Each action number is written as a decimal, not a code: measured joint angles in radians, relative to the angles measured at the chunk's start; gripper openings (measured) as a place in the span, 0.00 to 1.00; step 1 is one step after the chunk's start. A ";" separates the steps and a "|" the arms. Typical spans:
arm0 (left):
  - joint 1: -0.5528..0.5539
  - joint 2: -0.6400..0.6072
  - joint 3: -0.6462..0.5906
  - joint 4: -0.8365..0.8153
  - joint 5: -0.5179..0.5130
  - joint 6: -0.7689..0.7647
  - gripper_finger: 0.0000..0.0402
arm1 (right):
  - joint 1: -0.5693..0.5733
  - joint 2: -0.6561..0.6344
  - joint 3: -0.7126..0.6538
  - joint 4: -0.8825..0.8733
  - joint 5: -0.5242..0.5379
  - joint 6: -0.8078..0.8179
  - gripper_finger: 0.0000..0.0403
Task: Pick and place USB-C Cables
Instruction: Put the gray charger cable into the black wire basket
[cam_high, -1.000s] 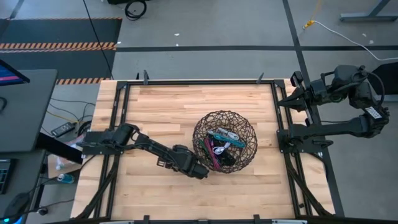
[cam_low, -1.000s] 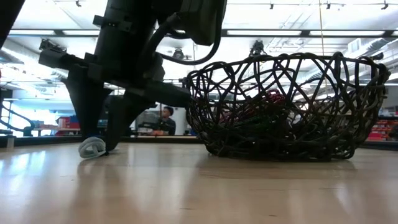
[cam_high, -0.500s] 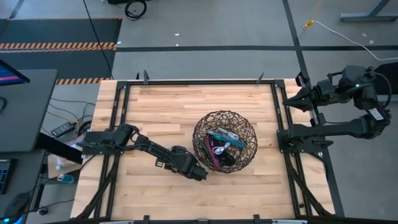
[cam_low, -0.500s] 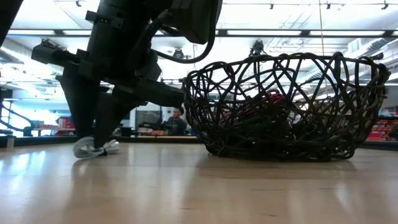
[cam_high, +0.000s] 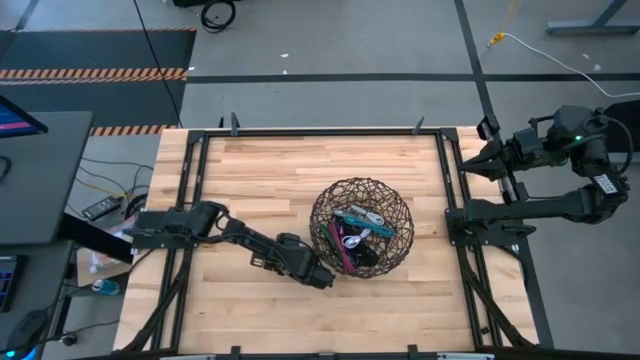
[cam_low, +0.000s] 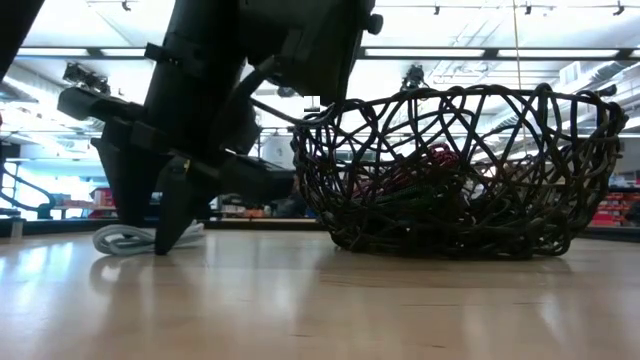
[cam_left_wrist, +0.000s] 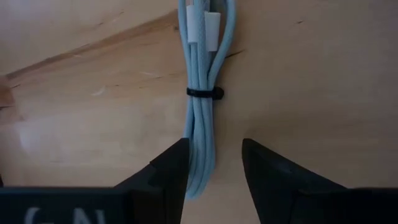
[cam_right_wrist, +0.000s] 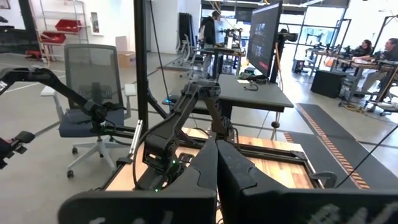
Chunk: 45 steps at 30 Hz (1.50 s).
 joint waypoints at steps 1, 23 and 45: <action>0.000 0.000 0.000 -0.003 0.007 -0.001 0.39 | 0.000 0.000 0.000 0.000 0.000 0.000 0.00; 0.002 0.012 -0.003 -0.098 -0.023 0.053 0.04 | 0.000 0.000 0.000 0.000 0.006 0.026 0.00; 0.005 -0.156 0.055 -0.222 -0.134 -0.017 0.00 | 0.000 0.000 0.000 0.024 0.034 0.026 0.01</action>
